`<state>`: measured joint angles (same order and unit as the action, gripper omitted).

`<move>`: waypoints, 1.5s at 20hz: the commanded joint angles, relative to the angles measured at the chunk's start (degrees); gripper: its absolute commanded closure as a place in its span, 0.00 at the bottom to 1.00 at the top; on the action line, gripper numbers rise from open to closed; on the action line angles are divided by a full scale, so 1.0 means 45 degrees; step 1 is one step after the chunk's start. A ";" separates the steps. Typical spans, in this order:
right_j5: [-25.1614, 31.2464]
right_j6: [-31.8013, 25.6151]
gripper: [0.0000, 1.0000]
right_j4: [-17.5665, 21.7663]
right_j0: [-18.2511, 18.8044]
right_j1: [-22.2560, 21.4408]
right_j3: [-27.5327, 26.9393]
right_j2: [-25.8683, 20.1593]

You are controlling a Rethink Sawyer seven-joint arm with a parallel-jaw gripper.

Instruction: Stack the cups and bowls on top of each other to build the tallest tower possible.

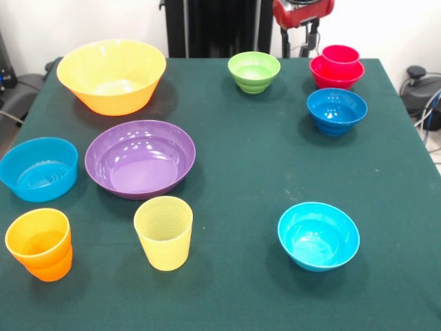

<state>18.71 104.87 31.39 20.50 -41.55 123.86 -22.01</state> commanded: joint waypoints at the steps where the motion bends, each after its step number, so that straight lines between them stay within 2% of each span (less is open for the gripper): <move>1: -0.0239 0.0130 0.00 0.0897 -0.0114 0.1410 -0.0958 -0.0060; 10: -0.0241 0.0095 0.00 0.0963 -0.0091 0.1389 -0.0949 -0.0027; 19: -0.0114 0.0402 0.00 0.0777 -0.0517 0.1045 -0.0879 0.0081; 25: 0.1246 0.0156 0.00 -0.0211 -0.0635 -0.0472 -0.0591 -0.0564; 30: 0.2916 -0.0367 0.00 -0.1364 -0.0793 -0.1540 -0.1174 -0.1382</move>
<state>20.43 104.87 29.96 18.77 -42.94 123.71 -22.60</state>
